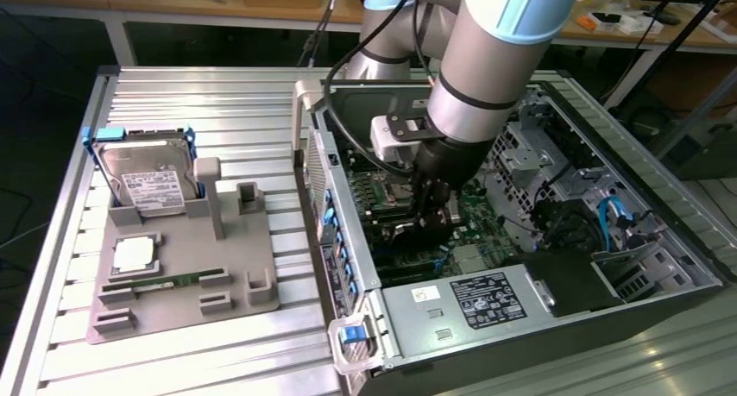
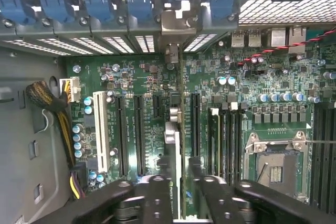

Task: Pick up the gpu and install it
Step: 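Insert the gpu into the slot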

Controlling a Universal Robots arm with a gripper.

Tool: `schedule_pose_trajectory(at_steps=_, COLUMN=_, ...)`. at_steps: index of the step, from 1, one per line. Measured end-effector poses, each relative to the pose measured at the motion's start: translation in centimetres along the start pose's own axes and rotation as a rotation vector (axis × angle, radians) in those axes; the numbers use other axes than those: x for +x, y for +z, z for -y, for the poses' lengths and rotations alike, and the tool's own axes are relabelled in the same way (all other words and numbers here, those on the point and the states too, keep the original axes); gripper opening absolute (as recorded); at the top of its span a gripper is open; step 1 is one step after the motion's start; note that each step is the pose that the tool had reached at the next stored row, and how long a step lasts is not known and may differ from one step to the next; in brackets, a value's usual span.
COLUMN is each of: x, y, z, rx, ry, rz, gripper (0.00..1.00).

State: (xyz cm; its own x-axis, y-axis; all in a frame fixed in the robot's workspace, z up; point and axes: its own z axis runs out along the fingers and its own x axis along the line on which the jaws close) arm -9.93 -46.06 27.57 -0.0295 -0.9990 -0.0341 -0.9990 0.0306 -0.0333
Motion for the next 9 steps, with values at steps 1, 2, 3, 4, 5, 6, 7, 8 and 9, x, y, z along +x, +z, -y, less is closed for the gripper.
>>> schedule_pose_trajectory(at_steps=1, x=-0.01, y=-0.05, z=0.0, rx=0.0002, ry=0.0, rz=0.0, gripper=0.2)
schedule_pose_trajectory(at_steps=2, x=-0.01, y=-0.11, z=0.0, rx=0.0003, ry=0.0, rz=-0.0001, gripper=0.2)
schedule_pose_trajectory(at_steps=3, x=-0.02, y=-0.17, z=0.01, rx=0.0005, ry=0.0, rz=0.0, gripper=0.14)
schedule_pose_trajectory(at_steps=4, x=-0.03, y=-0.21, z=0.01, rx=0.0006, ry=0.0, rz=0.0001, gripper=0.11)
schedule_pose_trajectory(at_steps=5, x=-0.04, y=-0.27, z=0.01, rx=0.0008, ry=0.0, rz=0.0001, gripper=0.11)
schedule_pose_trajectory(at_steps=6, x=-0.04, y=-0.27, z=0.0, rx=0.0011, ry=0.0, rz=0.0003, gripper=0.11)
schedule_pose_trajectory(at_steps=7, x=-0.04, y=-0.27, z=0.0, rx=0.0011, ry=0.0, rz=0.0003, gripper=0.11)
schedule_pose_trajectory(at_steps=8, x=-0.04, y=-0.28, z=0.0, rx=0.001, ry=0.0, rz=0.0003, gripper=0.11)
schedule_pose_trajectory(at_steps=9, x=-0.04, y=-0.28, z=0.0, rx=0.001, ry=0.0, rz=0.0005, gripper=0.11)
